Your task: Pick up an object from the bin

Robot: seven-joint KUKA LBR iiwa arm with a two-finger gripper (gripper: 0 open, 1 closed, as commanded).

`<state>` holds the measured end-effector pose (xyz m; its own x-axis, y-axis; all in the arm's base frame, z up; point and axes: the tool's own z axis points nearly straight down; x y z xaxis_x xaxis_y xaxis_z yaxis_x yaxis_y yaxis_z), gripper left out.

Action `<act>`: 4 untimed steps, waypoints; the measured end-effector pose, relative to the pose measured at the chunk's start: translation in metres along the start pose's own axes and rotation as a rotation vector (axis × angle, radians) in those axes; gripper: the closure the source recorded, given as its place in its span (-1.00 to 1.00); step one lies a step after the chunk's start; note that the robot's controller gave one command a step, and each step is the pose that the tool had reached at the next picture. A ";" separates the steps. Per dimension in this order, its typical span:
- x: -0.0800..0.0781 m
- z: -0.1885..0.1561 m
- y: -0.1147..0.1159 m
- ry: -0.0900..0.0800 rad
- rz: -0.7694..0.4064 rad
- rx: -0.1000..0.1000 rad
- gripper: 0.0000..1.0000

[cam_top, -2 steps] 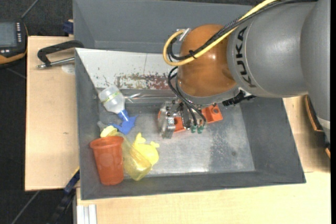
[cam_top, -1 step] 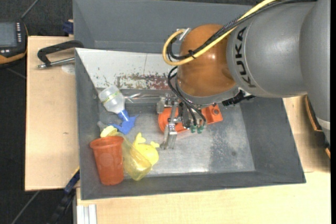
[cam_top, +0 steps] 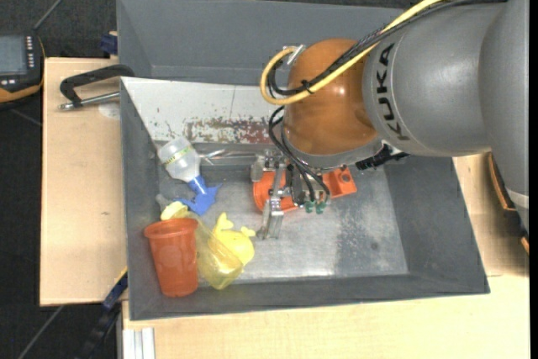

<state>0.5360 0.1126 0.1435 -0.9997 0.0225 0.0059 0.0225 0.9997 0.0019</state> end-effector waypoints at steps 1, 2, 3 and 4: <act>-0.010 0.016 -0.044 -0.002 0.040 -0.003 -1.00; -0.042 0.040 -0.042 -0.006 -0.109 -0.002 1.00; -0.042 0.040 -0.042 -0.006 -0.108 -0.002 -1.00; -0.042 0.040 -0.042 -0.005 -0.108 -0.002 1.00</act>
Offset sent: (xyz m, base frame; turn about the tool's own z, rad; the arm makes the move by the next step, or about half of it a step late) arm 0.0391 -0.0442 -0.0411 -0.1088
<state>0.5764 0.0694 0.1035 -0.9963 -0.0856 0.0001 -0.0856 0.9963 0.0044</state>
